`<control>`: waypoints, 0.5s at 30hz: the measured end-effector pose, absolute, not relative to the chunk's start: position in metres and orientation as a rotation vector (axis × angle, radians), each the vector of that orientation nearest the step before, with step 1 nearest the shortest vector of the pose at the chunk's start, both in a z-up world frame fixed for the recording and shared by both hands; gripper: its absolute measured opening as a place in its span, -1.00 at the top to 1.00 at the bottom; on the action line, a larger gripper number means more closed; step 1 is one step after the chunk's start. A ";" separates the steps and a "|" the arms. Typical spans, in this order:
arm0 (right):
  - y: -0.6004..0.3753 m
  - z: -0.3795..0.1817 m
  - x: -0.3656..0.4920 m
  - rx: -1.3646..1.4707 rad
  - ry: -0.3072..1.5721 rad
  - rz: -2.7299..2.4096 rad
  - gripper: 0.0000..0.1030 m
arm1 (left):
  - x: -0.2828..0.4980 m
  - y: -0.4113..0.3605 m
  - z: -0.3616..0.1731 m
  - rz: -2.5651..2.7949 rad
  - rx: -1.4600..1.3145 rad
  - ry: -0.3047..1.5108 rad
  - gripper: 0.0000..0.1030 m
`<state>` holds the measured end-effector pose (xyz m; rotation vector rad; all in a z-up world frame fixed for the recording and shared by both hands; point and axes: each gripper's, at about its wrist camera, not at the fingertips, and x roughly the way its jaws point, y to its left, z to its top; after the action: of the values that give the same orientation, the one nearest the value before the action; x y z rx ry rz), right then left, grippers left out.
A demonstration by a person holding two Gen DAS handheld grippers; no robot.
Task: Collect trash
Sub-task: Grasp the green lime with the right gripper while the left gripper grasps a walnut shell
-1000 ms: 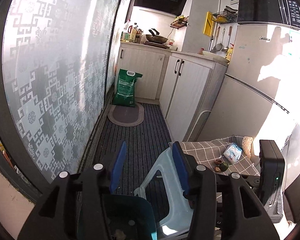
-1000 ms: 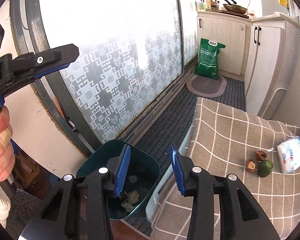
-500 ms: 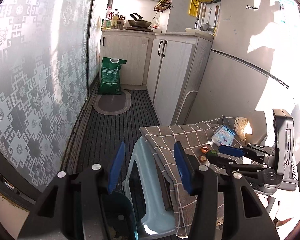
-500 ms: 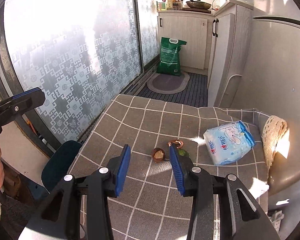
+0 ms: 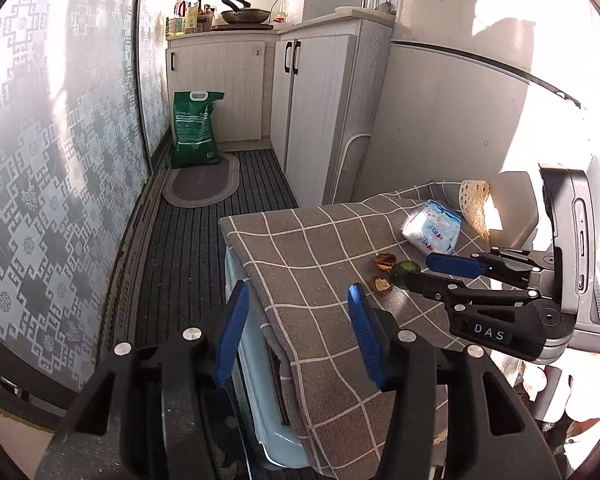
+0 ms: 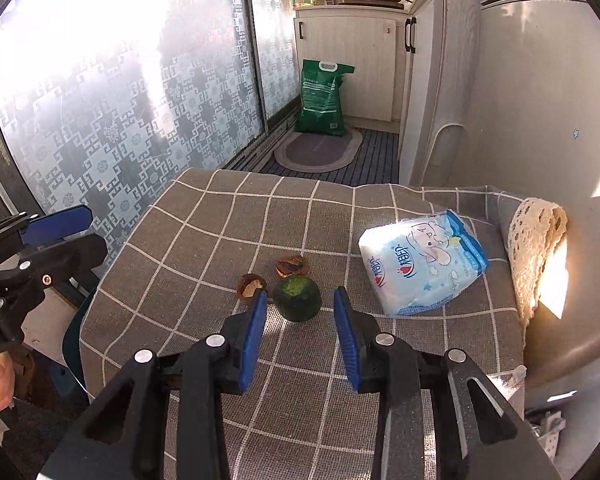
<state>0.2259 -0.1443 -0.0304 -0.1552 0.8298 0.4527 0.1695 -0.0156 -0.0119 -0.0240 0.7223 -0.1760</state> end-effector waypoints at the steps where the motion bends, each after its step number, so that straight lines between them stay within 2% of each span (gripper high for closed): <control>1: -0.145 -0.032 0.228 -0.153 0.833 0.453 0.34 | 0.171 -0.018 -0.015 -0.185 -0.020 0.734 -0.05; 8: -0.143 -0.039 0.237 -0.149 0.848 0.463 0.36 | 0.186 -0.039 -0.038 -0.235 0.025 0.804 -0.07; 11: -0.141 -0.042 0.240 -0.143 0.857 0.481 0.49 | 0.190 -0.046 -0.045 -0.271 0.033 0.834 -0.07; 15: -0.143 -0.041 0.239 -0.140 0.854 0.483 0.52 | 0.196 -0.054 -0.051 -0.291 0.034 0.852 -0.07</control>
<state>0.2391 -0.1430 -0.0405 -0.1401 0.8535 0.4830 0.1958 -0.0543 -0.0507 0.0339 0.8516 -0.2906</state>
